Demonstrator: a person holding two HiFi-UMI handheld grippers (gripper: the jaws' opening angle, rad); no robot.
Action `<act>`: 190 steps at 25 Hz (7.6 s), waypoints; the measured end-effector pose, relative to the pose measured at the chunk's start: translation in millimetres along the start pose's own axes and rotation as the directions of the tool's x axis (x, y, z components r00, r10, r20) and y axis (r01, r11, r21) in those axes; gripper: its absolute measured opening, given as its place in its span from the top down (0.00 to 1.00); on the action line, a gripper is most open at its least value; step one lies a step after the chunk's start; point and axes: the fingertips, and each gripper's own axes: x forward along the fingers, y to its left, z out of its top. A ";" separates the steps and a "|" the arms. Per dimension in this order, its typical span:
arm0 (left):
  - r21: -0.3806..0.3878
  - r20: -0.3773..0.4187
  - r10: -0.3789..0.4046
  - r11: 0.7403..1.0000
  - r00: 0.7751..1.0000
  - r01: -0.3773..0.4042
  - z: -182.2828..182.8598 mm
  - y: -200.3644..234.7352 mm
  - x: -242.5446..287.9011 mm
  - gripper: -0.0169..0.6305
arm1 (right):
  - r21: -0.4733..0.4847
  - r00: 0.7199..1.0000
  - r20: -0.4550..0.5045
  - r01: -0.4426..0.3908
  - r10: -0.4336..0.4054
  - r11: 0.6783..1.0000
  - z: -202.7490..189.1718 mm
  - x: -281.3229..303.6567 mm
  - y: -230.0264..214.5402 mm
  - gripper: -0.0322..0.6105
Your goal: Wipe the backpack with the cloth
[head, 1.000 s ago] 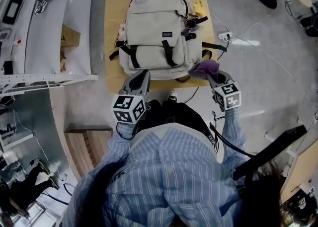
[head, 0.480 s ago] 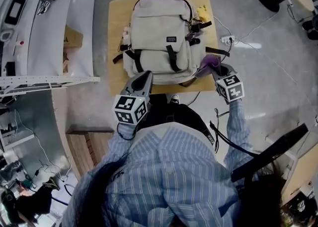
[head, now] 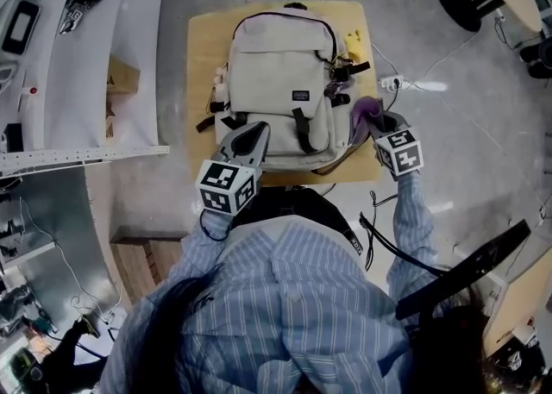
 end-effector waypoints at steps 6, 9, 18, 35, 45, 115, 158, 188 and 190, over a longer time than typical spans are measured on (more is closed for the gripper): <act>-0.007 0.002 -0.014 1.000 1.000 0.014 17.4 18.3 14.8 0.95 | -0.040 1.000 -0.003 0.016 -0.016 0.999 37.8 23.2 -29.3 0.89; -0.012 -0.001 -0.011 1.000 1.000 0.011 20.0 26.6 17.4 0.95 | -0.054 1.000 -0.011 0.021 -0.021 0.998 51.5 36.5 -42.5 0.89; -0.047 -0.007 0.025 0.999 1.000 -0.025 24.1 55.1 17.2 0.95 | -0.091 0.998 -0.055 0.015 -0.021 0.996 83.4 77.0 -76.4 0.89; -0.076 -0.024 0.044 0.996 0.999 -0.045 23.2 81.5 22.3 0.95 | -0.134 0.992 -0.118 0.032 -0.048 0.991 138.6 137.8 -132.8 0.89; -0.092 -0.025 0.054 0.994 0.998 -0.057 21.2 90.6 24.1 0.95 | -0.127 0.990 -0.079 0.102 -0.113 0.987 178.2 151.0 -167.3 0.89; -0.347 0.067 0.399 0.869 0.914 -0.354 -53.4 193.0 -117.7 0.95 | -0.632 0.969 -0.186 -0.243 0.161 0.736 340.7 296.5 156.6 0.89; -0.332 0.081 0.439 0.859 0.895 -0.391 -85.6 102.5 -154.6 0.95 | -0.636 0.838 -0.263 -0.524 0.479 0.567 167.6 122.9 341.0 0.89; -0.286 0.065 0.423 0.876 0.904 -0.389 -112.2 37.9 -173.0 0.95 | -0.423 0.792 -0.087 -0.579 0.605 0.697 132.4 27.6 362.4 0.89; -0.277 0.067 0.413 0.882 0.908 -0.381 -110.3 33.9 -167.8 0.95 | -0.401 0.808 -0.091 -0.565 0.582 0.722 124.8 30.4 349.0 0.89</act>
